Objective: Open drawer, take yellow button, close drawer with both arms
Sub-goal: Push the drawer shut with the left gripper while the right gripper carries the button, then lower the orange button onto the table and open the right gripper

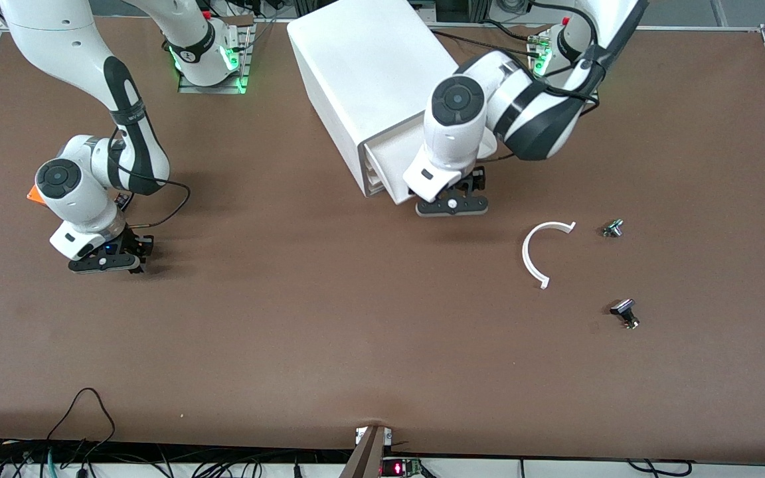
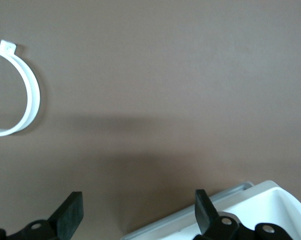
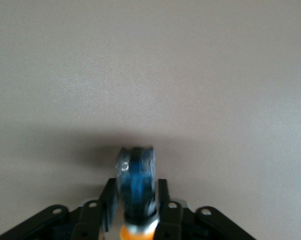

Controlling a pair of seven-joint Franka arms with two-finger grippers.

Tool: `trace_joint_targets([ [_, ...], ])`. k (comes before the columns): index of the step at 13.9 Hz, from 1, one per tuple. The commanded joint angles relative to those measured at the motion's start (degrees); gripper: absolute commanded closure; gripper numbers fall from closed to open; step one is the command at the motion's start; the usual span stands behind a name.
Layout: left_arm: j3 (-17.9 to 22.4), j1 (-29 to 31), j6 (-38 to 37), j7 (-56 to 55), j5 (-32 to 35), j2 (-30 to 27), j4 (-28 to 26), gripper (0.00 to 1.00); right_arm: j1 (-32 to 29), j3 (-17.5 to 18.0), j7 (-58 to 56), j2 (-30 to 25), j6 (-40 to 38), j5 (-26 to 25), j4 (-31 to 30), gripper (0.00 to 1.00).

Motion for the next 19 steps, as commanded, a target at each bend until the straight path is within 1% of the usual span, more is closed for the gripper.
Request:
trace_joint_targets([
  [1,-1.28,0.26,0.68,-0.31,-0.36,-2.04,-3.7,0.01,0.2,1.28,-1.59,-2.41,0.09,1.62,-0.86,0.0],
  [3,-2.86,0.7,0.68,-0.31,-0.45,-1.96,-3.97,0.01,0.21,3.21,-1.33,-3.73,-3.23,1.7,0.63,0.0],
  [6,-4.71,0.7,0.68,-0.4,-0.45,-1.78,-4.67,0.01,0.38,4.18,2.96,-3.91,-15.95,1.79,8.25,0.0],
  [8,-5.85,0.7,0.68,-0.31,-0.8,-1.6,-4.85,0.01,0.38,6.11,6.39,-3.91,-22.39,2.14,12.66,0.0],
  [10,-6.3,0.52,0.77,-0.31,-4.3,-1.52,-5.55,0.01,0.65,8.22,10.52,-3.91,-26.78,2.23,15.83,0.0],
  [11,-6.3,0.35,0.77,-0.31,-5.28,-1.52,-5.73,0.01,0.73,8.84,11.93,-3.82,-29.16,2.23,17.58,0.0],
  [13,-6.3,0.08,0.77,-0.4,-6.42,-1.43,-6.08,0.01,0.73,11.64,15.79,-3.82,-33.2,2.32,20.57,0.0],
  [16,-6.3,0.17,0.77,-1.79,-9.14,-1.34,-6.25,0.01,0.82,14.55,22.22,-3.82,-35.77,2.23,23.57,0.0],
  [18,-6.3,0.0,0.68,-3.56,-11.43,-1.34,-6.25,0.01,0.73,14.65,25.03,-3.82,-39.35,1.88,28.3,0.0],
  [19,-6.47,0.0,0.68,-3.56,-11.44,-1.34,-6.25,0.01,0.65,14.56,24.7,-3.65,-42.59,1.36,31.63,0.0],
])
